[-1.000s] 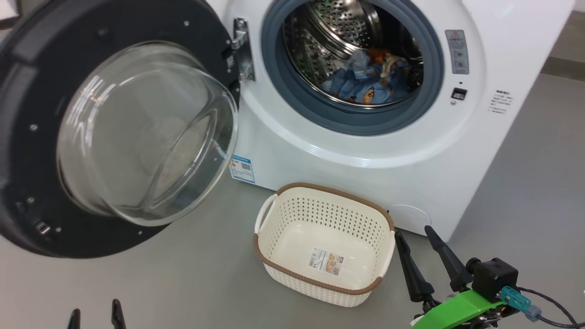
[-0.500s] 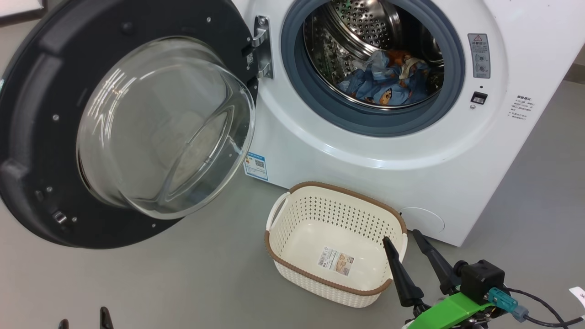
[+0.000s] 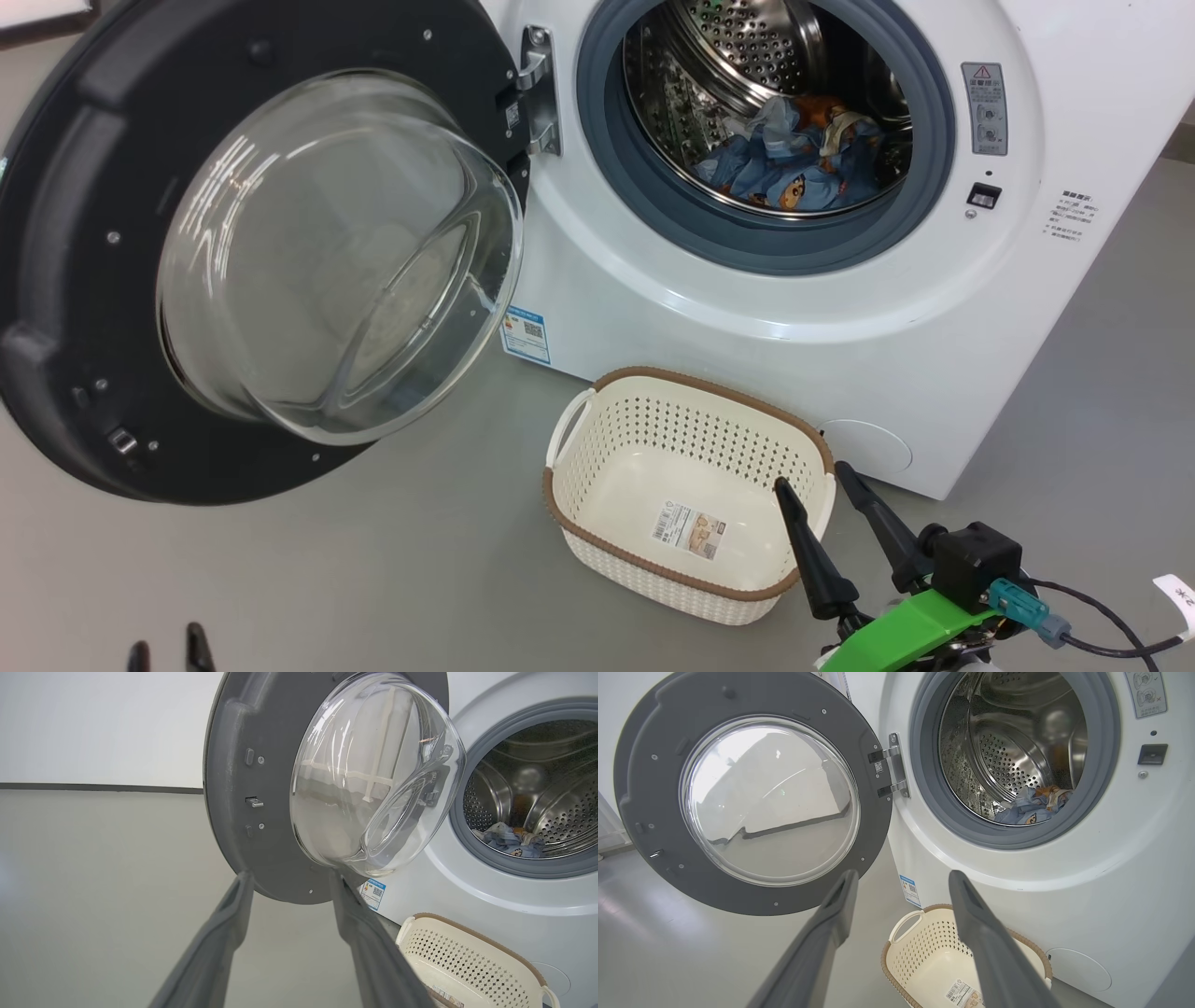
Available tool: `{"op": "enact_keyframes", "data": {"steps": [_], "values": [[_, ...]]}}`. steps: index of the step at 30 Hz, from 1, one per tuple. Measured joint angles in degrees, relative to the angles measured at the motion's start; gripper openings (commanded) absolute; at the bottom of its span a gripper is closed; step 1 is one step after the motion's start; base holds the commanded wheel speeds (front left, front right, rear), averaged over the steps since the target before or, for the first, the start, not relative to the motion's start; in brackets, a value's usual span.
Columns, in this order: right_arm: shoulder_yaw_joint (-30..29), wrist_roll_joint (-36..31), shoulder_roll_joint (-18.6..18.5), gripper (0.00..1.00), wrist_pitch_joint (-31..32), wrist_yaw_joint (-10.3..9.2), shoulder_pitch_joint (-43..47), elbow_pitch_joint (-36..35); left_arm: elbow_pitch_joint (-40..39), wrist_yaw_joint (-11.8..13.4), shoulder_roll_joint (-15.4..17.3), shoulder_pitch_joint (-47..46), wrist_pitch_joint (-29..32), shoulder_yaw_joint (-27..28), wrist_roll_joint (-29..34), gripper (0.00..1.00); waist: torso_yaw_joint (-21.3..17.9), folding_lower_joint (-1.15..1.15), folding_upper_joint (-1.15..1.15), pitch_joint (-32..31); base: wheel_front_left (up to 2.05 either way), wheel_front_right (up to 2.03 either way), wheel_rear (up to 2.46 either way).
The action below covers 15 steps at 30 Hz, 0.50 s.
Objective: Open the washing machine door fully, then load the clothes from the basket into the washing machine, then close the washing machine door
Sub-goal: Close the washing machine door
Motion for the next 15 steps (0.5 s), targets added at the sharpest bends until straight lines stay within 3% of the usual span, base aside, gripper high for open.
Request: {"op": "enact_keyframes", "data": {"steps": [1, 7, 15], "values": [[0.0, 0.0, -0.01, 1.0, 0.0, 0.0, 0.0, 0.0, -0.04, -0.03, 0.0, 0.0, 0.0, -0.03, -0.12, 0.0, -0.01, 0.0, 0.0, 0.0, 0.0, 0.0, 0.0], [-0.23, 0.0, 0.0, 1.0, 0.0, 0.0, 0.01, 0.02, -0.03, -0.78, 0.0, 0.03, 0.0, -0.19, -1.13, 0.0, -0.1, 0.0, 0.0, 0.07, 0.0, 0.0, 0.0], [-1.09, 0.0, 0.0, 1.0, 0.0, 0.0, 0.05, -0.04, 0.24, -3.07, -0.02, -0.07, 0.0, 1.82, -9.38, 0.0, -0.17, 0.0, 0.0, 0.12, 0.0, 0.0, 0.0]]}}
